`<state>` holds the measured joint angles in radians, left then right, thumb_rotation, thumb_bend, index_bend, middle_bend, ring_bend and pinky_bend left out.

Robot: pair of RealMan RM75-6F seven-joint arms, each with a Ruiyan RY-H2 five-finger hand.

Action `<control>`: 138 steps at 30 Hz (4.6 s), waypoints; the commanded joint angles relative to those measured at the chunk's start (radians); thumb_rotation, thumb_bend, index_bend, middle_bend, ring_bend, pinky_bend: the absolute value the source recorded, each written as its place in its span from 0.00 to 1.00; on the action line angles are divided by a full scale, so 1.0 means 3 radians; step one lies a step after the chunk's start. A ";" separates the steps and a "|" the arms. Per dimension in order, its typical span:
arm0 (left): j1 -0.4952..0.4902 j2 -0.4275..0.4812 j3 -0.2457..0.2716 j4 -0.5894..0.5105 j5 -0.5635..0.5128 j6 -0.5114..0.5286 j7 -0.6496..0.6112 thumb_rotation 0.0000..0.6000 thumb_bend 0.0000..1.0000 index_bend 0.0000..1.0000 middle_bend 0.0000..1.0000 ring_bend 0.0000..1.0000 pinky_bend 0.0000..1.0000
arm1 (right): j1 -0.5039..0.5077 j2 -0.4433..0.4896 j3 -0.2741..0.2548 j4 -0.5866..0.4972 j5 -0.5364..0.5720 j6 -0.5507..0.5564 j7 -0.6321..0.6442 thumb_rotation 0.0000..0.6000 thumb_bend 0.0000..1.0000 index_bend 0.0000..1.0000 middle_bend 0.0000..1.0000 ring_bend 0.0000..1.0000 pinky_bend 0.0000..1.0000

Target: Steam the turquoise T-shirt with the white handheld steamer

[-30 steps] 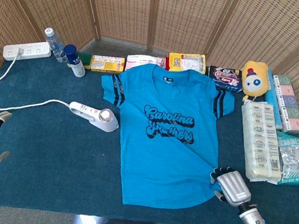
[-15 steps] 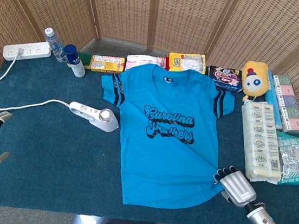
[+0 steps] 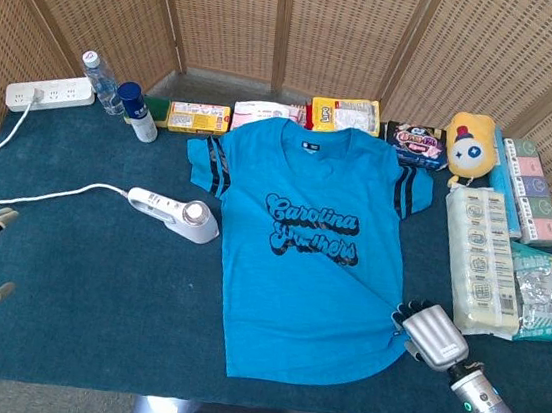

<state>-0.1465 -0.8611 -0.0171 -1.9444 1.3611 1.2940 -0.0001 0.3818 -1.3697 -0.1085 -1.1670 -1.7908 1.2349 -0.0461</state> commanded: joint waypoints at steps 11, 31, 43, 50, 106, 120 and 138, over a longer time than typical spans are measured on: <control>-0.0063 -0.0038 -0.0006 0.0088 0.0004 -0.0095 0.0001 1.00 0.24 0.04 0.09 0.02 0.17 | 0.0025 -0.0035 0.0063 -0.0213 0.0147 -0.0050 -0.0035 1.00 0.35 0.64 0.60 0.63 0.76; -0.0217 -0.0109 -0.0083 0.0143 -0.0035 -0.0212 0.0076 1.00 0.24 0.04 0.09 0.02 0.17 | -0.0006 -0.0058 0.0141 -0.0517 0.0367 -0.0075 -0.0167 1.00 0.40 0.73 0.68 0.73 0.87; -0.0633 -0.0387 -0.0240 0.0508 -0.0250 -0.0722 0.0178 1.00 0.24 0.04 0.09 0.02 0.17 | -0.0028 -0.0072 0.0146 -0.0585 0.0428 -0.0083 -0.0203 1.00 0.40 0.73 0.69 0.73 0.87; -0.0948 -0.0863 -0.0371 0.0981 -0.0327 -0.0937 0.0299 1.00 0.28 0.04 0.09 0.04 0.21 | -0.0039 -0.0050 0.0159 -0.0587 0.0489 -0.0104 -0.0211 1.00 0.40 0.73 0.69 0.73 0.87; -0.2118 -0.2944 -0.0574 0.3649 -0.0061 -0.1338 0.0057 1.00 0.37 0.00 0.08 0.00 0.12 | -0.0036 0.0046 0.0255 -0.0436 0.0740 -0.0217 0.0024 1.00 0.40 0.74 0.69 0.74 0.87; -0.2283 -0.3219 -0.0620 0.4061 -0.0111 -0.1456 -0.0085 1.00 0.41 0.18 0.23 0.17 0.36 | -0.0065 0.0095 0.0255 -0.0448 0.0763 -0.0196 0.0054 1.00 0.40 0.74 0.69 0.74 0.87; -0.2236 -0.3151 -0.0654 0.3998 -0.0249 -0.1600 -0.0354 1.00 0.42 0.68 0.75 0.70 0.78 | -0.0084 0.0140 0.0285 -0.0502 0.0802 -0.0180 0.0065 1.00 0.40 0.74 0.69 0.74 0.88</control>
<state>-0.8212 -1.8111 -0.2106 -0.7385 1.2916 0.8166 -0.1000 0.3566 -1.3277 -0.0230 -1.3175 -1.5501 1.1808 -0.0267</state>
